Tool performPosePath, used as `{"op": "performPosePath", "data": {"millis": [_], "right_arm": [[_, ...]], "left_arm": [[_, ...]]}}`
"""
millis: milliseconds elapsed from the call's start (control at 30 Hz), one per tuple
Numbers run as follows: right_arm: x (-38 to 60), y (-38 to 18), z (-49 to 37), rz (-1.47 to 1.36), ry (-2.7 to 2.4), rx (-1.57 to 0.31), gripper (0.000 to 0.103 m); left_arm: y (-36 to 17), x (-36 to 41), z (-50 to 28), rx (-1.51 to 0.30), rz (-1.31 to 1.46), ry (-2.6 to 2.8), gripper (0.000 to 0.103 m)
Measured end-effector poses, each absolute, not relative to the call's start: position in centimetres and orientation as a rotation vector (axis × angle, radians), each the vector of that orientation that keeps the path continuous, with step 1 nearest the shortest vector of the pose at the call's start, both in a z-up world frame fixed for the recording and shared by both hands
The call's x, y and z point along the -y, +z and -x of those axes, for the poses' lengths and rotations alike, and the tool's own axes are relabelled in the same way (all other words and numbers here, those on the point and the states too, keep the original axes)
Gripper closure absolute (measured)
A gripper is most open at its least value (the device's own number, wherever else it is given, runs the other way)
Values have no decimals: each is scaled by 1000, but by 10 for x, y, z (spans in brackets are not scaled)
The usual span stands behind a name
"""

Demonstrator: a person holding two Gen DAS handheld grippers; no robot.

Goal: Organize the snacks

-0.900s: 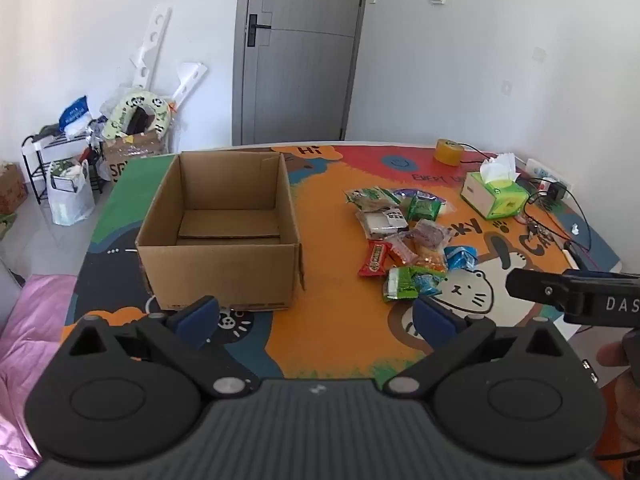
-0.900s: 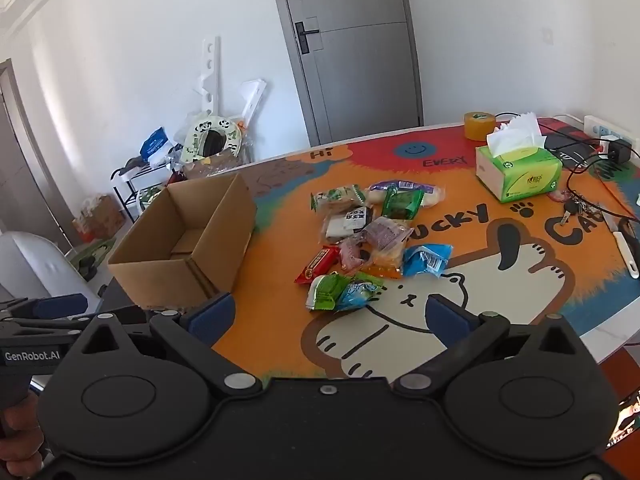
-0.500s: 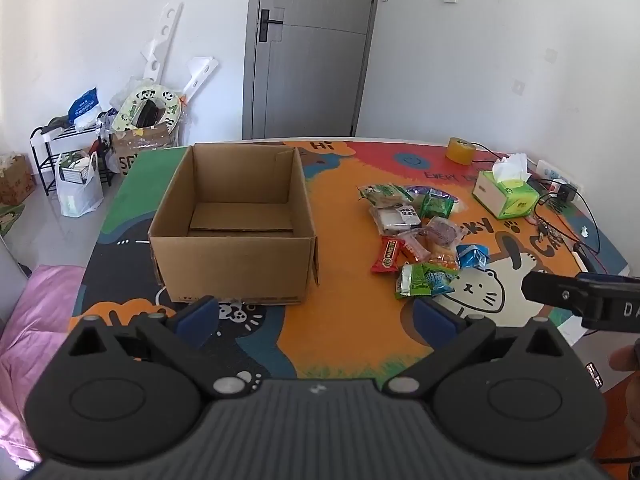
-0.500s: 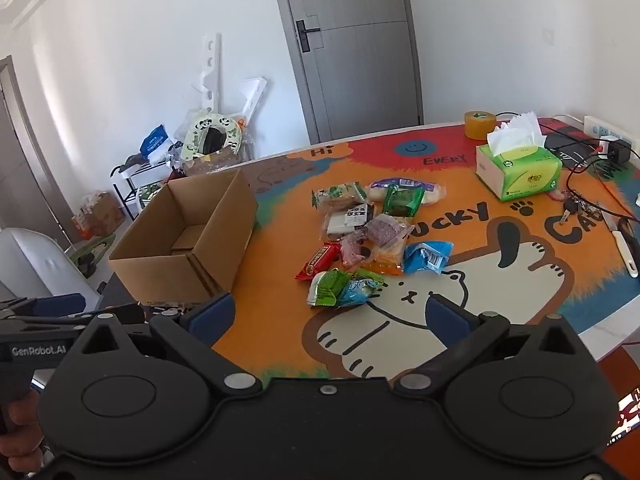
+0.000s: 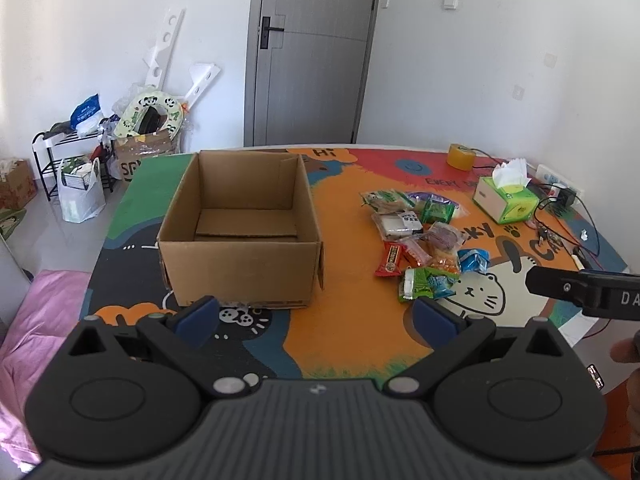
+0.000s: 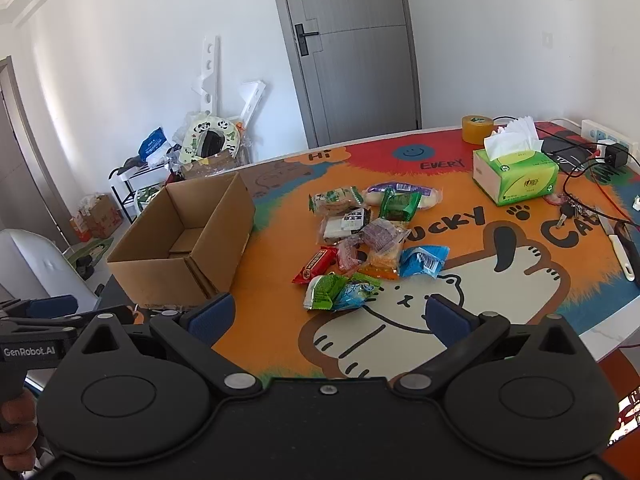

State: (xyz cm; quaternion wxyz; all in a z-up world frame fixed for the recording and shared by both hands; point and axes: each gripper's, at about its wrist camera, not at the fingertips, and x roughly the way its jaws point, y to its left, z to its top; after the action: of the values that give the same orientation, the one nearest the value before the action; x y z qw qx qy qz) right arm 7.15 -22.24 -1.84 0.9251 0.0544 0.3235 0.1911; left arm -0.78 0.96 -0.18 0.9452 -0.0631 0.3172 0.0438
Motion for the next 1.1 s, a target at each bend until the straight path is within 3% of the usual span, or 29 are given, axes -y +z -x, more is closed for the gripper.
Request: {"op": "performPosePath", "data": {"millis": [1100], "right_arm": [[222, -17, -69, -138, 428, -680, 0]], "left_arm": [[0, -8, 9, -646, 137, 67, 1]]}}
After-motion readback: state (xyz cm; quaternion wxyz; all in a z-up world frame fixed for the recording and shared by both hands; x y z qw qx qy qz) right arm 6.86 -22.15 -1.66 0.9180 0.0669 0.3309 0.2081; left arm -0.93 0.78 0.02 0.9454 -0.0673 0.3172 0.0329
